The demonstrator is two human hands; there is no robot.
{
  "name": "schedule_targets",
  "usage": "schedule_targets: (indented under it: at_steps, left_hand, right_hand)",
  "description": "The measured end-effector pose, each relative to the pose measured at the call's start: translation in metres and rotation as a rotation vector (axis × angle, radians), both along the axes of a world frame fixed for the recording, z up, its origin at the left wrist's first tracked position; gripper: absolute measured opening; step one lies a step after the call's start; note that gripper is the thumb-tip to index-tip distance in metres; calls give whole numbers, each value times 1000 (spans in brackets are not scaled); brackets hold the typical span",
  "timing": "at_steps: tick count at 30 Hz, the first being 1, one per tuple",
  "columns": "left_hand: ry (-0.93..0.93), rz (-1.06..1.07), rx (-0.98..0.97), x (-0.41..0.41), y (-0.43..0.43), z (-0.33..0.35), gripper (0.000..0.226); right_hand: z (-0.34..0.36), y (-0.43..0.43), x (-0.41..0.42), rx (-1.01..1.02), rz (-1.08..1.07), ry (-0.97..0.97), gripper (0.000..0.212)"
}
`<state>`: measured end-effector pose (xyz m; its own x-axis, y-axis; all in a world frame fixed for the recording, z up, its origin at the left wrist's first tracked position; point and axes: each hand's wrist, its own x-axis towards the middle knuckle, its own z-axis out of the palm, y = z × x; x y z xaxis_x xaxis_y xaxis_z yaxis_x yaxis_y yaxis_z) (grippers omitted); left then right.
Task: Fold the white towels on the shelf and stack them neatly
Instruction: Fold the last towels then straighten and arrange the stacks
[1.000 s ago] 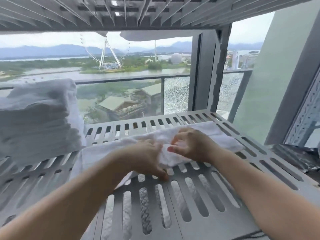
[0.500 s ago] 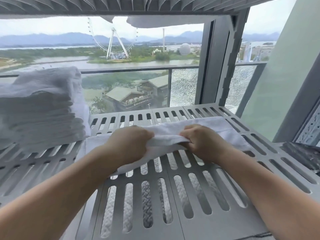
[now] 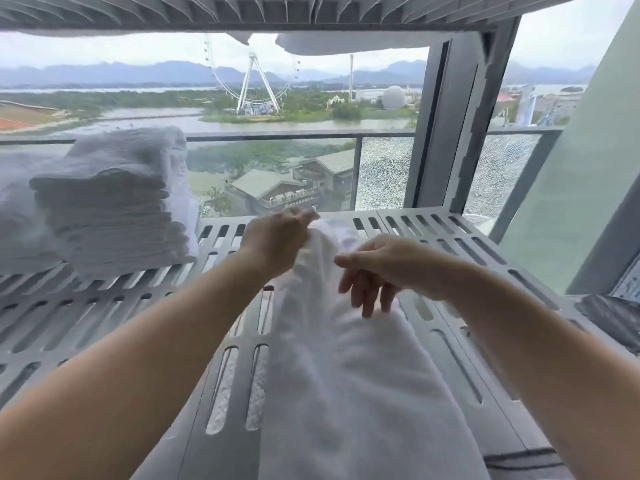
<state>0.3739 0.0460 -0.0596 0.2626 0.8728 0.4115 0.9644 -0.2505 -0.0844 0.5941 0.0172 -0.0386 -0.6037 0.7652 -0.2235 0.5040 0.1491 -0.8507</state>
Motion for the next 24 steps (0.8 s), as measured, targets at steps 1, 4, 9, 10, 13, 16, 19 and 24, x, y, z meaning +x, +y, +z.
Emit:
schedule_targets:
  at_steps: [1, 4, 9, 10, 13, 16, 19, 24]
  left_hand:
    - [-8, 121, -31, -8, -3, -2, 43]
    - [-102, 390, -102, -28, -13, -3, 31]
    - [-975, 410, -561, -12, -38, 7, 59]
    - [-1016, 405, -595, -4, -43, 8, 66]
    - [-1143, 369, -640, 16, -50, 13, 74]
    - [-1147, 352, -599, 29, -44, 20, 80]
    - [-910, 171, -692, 43, -43, 14, 18]
    - [-227, -34, -371, 51, -27, -2, 28]
  right_hand:
    - [-7, 7, 6, 216, -117, -68, 38]
    - [-30, 20, 11, 675, -281, -510, 41]
    - [-39, 25, -2, 568, -379, -652, 68]
    - [-38, 25, -5, 521, -367, -591, 56]
    - [-32, 23, -9, 423, -352, -456, 29]
    - [-32, 15, -7, 348, -399, -359, 25]
    - [-37, 8, 2, 425, -464, -330, 24]
    - [-38, -9, 4, 450, -496, -478, 23]
